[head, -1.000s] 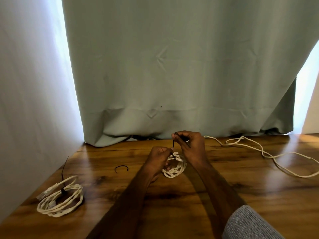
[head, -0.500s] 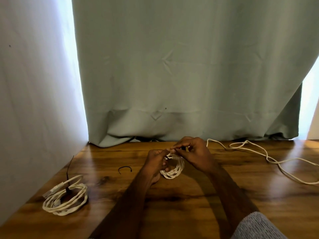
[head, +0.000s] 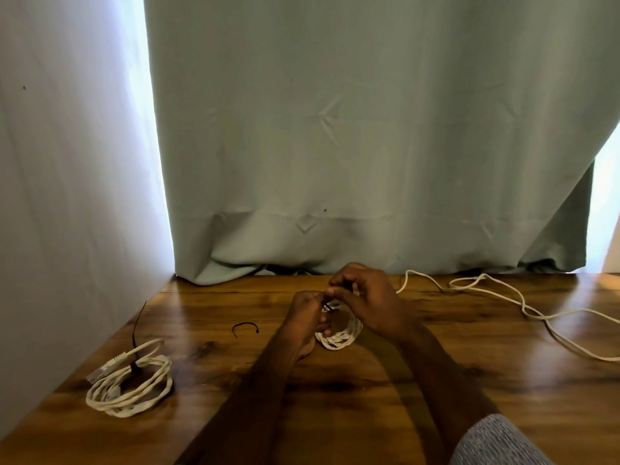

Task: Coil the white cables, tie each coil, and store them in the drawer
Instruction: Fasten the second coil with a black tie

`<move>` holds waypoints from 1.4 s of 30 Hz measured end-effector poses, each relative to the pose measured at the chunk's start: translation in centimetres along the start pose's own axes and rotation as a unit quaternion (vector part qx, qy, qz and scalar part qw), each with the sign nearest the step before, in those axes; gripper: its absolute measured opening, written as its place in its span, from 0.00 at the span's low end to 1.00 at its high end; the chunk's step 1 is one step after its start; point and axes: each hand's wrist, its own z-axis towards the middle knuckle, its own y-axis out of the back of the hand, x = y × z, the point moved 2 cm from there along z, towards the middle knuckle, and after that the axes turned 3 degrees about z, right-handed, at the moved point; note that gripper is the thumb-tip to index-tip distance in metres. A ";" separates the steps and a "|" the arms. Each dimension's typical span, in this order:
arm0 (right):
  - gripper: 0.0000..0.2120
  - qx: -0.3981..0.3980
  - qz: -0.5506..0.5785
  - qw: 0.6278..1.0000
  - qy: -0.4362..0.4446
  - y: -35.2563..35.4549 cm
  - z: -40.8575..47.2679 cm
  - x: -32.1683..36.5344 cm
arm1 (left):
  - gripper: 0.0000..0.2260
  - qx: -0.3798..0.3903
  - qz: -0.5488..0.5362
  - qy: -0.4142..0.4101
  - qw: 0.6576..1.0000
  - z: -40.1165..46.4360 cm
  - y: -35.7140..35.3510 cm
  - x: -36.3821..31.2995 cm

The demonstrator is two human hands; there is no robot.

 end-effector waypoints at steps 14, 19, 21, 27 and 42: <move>0.07 0.116 -0.099 0.988 0.019 -0.2 -0.2 -1.2 | 0.13 -0.025 0.002 0.024 0.999 0.5 0.2 0.5; 0.01 0.029 -0.004 0.999 -0.035 0.1 -0.6 -0.9 | 0.14 -0.014 0.013 -0.004 1.000 0.5 -0.4 0.6; 0.04 -0.031 0.072 0.994 -0.081 0.6 -0.6 -0.7 | 0.08 -0.005 -0.003 -0.042 0.999 0.4 -0.7 0.5; 0.04 -0.119 0.196 0.954 -0.193 1.7 -0.6 -0.6 | 0.10 0.040 0.032 -0.147 0.988 -0.3 -1.9 0.0; 0.04 -0.181 0.152 0.940 -0.244 2.3 -0.7 -0.6 | 0.10 0.014 0.022 -0.133 0.991 -0.6 -2.3 0.2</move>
